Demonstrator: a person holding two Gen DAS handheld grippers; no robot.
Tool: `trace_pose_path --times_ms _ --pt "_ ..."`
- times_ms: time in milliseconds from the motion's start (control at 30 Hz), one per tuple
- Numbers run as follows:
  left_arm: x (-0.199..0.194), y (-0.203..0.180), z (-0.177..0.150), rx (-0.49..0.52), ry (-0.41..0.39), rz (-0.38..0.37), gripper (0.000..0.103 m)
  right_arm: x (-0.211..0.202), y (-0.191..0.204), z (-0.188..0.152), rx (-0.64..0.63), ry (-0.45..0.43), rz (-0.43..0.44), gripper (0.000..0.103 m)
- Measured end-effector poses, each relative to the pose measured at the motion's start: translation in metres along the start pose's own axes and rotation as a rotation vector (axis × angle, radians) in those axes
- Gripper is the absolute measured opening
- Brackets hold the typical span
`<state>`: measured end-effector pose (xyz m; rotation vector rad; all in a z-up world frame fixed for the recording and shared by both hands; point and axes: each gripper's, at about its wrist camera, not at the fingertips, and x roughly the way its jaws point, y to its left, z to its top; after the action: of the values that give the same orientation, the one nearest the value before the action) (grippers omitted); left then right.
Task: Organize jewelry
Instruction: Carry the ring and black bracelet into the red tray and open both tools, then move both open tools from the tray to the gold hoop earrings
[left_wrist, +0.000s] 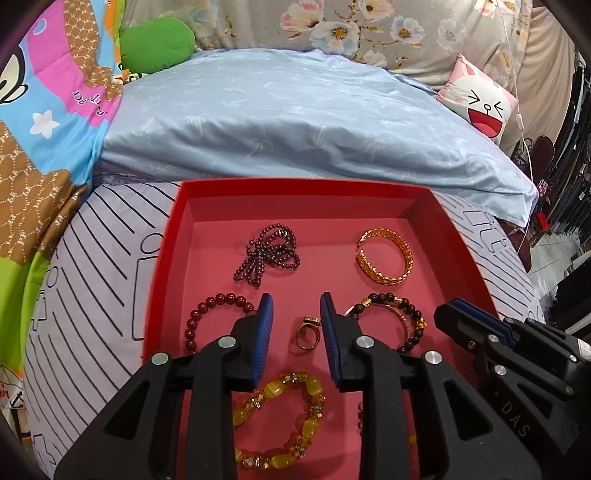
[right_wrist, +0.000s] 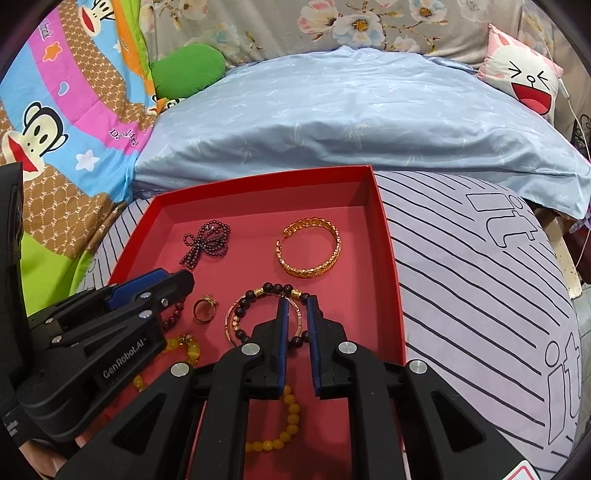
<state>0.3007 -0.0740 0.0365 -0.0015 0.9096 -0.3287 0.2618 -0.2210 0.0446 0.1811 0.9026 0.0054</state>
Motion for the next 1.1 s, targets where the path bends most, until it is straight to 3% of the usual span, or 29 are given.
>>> trace_pose_path --times_ms 567,700,1100 --pt "-0.075 0.000 -0.035 -0.011 -0.060 0.005 0.026 -0.071 -0.001 -0.032 -0.001 -0.053 0.017 0.011" --pt "-0.091 0.000 -0.051 -0.018 -0.065 0.005 0.031 -0.086 -0.001 -0.048 -0.003 -0.052 0.019 0.011" --pt "-0.111 -0.003 -0.111 -0.020 -0.019 0.013 0.032 -0.099 -0.007 -0.117 -0.020 0.014 0.000 0.012"
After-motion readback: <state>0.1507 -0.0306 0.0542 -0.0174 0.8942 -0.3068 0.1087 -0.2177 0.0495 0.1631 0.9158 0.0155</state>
